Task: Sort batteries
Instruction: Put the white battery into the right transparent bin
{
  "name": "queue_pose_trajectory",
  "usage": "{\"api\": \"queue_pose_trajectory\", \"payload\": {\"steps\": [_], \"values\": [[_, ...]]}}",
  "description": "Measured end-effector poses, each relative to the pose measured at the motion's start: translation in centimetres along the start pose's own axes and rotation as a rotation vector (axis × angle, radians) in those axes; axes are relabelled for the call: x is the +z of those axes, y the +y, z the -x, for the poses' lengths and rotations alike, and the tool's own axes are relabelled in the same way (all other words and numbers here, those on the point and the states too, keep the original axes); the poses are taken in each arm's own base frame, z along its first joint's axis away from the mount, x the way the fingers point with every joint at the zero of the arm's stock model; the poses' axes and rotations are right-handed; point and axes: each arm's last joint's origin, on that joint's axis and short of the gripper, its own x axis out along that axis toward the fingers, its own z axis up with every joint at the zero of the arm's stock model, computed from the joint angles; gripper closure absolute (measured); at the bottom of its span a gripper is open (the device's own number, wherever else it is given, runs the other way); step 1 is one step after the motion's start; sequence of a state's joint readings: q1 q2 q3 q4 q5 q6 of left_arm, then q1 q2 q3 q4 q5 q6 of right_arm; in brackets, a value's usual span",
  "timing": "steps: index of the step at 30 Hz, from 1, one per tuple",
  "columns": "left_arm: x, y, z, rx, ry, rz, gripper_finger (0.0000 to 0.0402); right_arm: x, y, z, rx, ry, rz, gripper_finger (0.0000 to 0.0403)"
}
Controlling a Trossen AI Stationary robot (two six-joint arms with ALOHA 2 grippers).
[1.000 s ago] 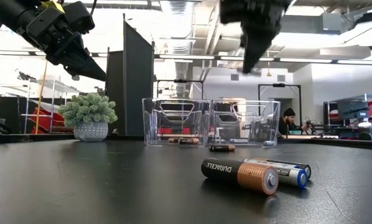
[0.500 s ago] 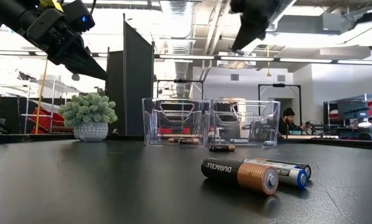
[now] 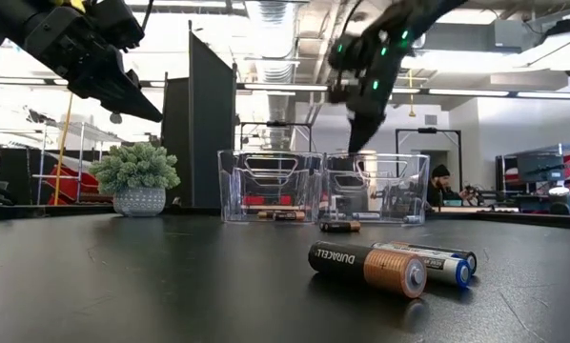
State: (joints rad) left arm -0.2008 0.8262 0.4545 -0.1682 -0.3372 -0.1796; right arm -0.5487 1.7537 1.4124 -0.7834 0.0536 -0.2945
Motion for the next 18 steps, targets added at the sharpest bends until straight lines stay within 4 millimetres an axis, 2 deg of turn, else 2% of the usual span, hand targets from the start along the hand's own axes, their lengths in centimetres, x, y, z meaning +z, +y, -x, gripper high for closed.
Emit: {"api": "queue_pose_trajectory", "payload": {"steps": [4,9,12,18], "values": [[0.0,0.0,0.0,0.0,-0.001,0.031,0.0304,-0.7,-1.0,-3.7,0.02,0.103,0.017,0.0383],[0.0,0.0,0.0,0.001,0.0,0.085,0.0304,-1.8,-1.9,-6.9,0.044,0.204,-0.001,0.0383],[0.0,0.0,0.0,0.001,-0.001,0.095,0.0304,-2.2,-2.0,-7.9,0.056,0.242,-0.01,0.0383],[0.0,0.0,0.0,0.001,0.0,0.094,0.0304,-2.2,-1.9,-8.6,0.058,0.24,-0.007,0.0372]]}}
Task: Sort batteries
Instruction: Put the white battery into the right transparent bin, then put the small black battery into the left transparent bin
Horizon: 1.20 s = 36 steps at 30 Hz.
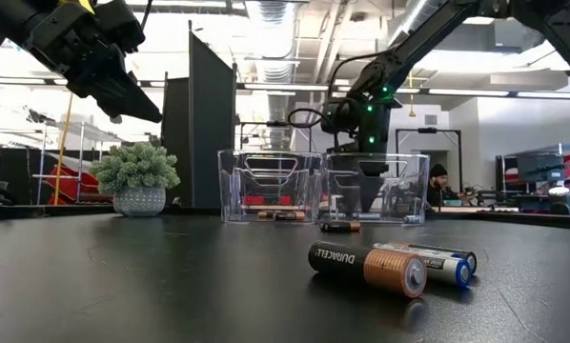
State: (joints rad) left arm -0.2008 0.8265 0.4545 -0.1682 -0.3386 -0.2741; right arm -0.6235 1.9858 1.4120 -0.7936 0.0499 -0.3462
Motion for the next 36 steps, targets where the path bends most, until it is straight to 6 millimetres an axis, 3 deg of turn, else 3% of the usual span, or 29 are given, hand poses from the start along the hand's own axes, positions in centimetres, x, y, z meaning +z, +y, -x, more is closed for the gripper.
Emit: {"api": "queue_pose_trajectory", "payload": {"steps": [10,21,25,31,36], "values": [[0.0,0.0,0.0,0.0,0.0,0.0,0.0304,0.1,0.0,0.0,-0.004,-0.014,-0.006,0.0313],[0.0,0.0,0.0,0.0,-0.001,0.0,0.0304,0.1,0.0,1.0,-0.01,-0.029,-0.007,0.0306],[0.0,0.0,0.0,0.001,-0.001,0.0,0.0304,-0.4,-0.3,3.8,-0.03,-0.082,-0.034,0.0305],[0.0,0.0,0.0,0.002,0.004,-0.002,0.0304,-1.9,-0.4,9.9,-0.07,-0.211,-0.124,0.0305],[-0.1,0.0,0.0,0.002,0.006,-0.003,0.0304,-3.5,1.5,14.5,-0.037,-0.29,-0.101,0.0305]]}}
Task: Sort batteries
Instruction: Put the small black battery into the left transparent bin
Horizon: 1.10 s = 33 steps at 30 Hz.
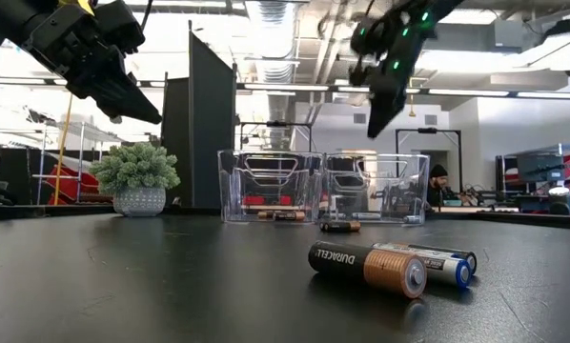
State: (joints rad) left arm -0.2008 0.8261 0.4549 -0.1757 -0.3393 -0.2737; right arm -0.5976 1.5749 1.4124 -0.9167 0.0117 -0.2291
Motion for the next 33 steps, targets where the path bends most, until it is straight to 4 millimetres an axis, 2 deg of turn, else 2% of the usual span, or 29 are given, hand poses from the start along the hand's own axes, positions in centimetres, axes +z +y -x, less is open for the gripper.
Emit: {"api": "queue_pose_trajectory", "payload": {"steps": [5,8,11,15,21,27,33], "values": [[0.0,0.0,0.0,0.0,0.0,0.0,0.0304,-0.3,2.8,3.7,0.072,-0.09,0.036,0.0305],[0.0,0.0,0.0,0.0,0.0,0.0,0.0304,-0.3,4.9,5.2,0.109,-0.14,0.095,0.0305],[0.0,0.0,0.0,0.0,0.0,0.0,0.0304,-0.3,7.3,6.0,0.152,-0.166,0.163,0.0305],[0.0,0.0,0.0,0.0,0.0,0.0,0.0304,-0.3,10.4,6.0,0.21,-0.164,0.24,0.0305],[0.0,0.0,0.0,-0.001,0.0,0.0,0.0304,-0.2,14.9,3.7,0.269,-0.082,0.341,0.0305],[0.0,-0.1,0.0,-0.023,0.007,-0.001,0.0304,-0.3,18.7,-1.1,0.292,0.066,0.419,0.0305],[-0.2,-0.2,0.0,-0.083,0.035,-0.029,0.0304,-0.8,21.4,-5.7,0.293,0.173,0.438,0.0305]]}}
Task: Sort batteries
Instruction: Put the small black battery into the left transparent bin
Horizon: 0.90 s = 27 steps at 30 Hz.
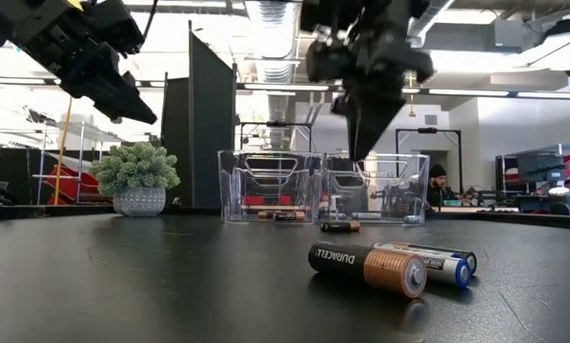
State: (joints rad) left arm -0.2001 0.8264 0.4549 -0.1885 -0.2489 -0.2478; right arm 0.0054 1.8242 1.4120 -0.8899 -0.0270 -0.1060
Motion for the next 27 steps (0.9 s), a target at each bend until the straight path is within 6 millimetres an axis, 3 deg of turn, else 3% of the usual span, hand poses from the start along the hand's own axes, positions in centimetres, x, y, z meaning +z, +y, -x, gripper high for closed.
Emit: {"api": "queue_pose_trajectory", "payload": {"steps": [11,20,27], "values": [[-0.4,0.0,0.0,-0.03,0.05,-0.022,0.0304,0.6,0.2,-5.1,0.008,0.078,-0.004,0.0264],[-0.4,-0.1,0.0,-0.05,0.054,-0.038,0.0304,0.8,0.2,-5.3,0.006,0.058,0.003,0.0204],[-0.4,-0.1,0.0,-0.05,0.053,-0.052,0.0304,1.2,0.2,-6.1,-0.016,0.038,0.037,0.021]]}}
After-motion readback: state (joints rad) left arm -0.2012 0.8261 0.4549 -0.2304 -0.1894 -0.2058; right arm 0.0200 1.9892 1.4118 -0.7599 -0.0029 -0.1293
